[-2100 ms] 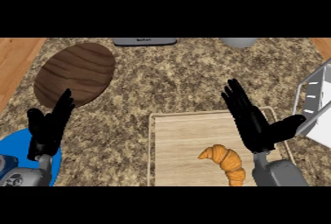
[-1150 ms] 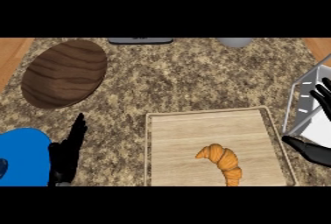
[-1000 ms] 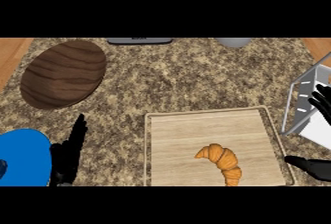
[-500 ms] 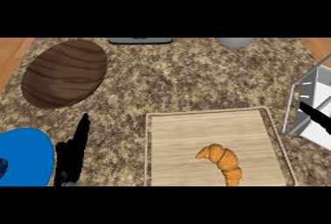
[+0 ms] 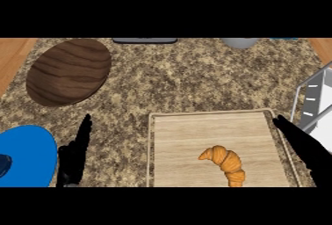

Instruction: Pick the croissant from the tray and place it in the tiered basket

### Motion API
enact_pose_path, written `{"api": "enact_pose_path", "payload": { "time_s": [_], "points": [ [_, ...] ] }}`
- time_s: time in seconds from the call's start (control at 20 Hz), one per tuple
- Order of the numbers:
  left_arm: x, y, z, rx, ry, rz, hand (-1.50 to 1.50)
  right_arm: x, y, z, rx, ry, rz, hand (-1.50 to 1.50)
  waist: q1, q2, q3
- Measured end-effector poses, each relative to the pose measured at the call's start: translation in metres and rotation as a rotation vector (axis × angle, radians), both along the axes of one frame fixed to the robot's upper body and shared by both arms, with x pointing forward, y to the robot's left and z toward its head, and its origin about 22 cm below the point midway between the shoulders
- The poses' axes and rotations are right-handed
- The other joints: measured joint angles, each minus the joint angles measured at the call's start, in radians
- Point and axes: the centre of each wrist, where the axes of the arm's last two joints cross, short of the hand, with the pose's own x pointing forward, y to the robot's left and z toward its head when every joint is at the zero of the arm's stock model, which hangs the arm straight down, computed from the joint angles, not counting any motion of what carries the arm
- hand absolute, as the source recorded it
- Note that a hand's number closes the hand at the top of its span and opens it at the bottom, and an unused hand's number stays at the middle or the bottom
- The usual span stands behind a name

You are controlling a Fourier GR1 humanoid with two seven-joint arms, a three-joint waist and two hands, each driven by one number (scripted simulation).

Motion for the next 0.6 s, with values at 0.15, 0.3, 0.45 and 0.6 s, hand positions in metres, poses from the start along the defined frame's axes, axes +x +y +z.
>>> {"api": "enact_pose_path", "payload": {
  "time_s": [0.15,0.3,0.45,0.6],
  "points": [
    [0.001,0.002,-0.002,0.002,-0.002,-0.005,0.0,-0.001,0.015,-0.012,-0.052,0.013,-0.002,-1.5,-0.002,-0.001,0.001],
    [0.001,0.001,-0.001,0.001,0.003,-0.009,0.0,0.005,0.029,-0.023,-0.136,0.038,-0.01,-1.5,0.002,0.0,0.001],
    [0.001,0.004,0.004,0.001,0.013,-0.005,0.0,0.006,0.04,-0.031,-0.199,0.074,-0.011,-1.5,0.001,0.0,0.0],
    [0.002,0.005,0.004,0.0,0.014,-0.005,0.0,0.012,0.049,-0.035,-0.226,0.098,-0.007,-1.5,0.0,0.001,0.001]
  ]
}}
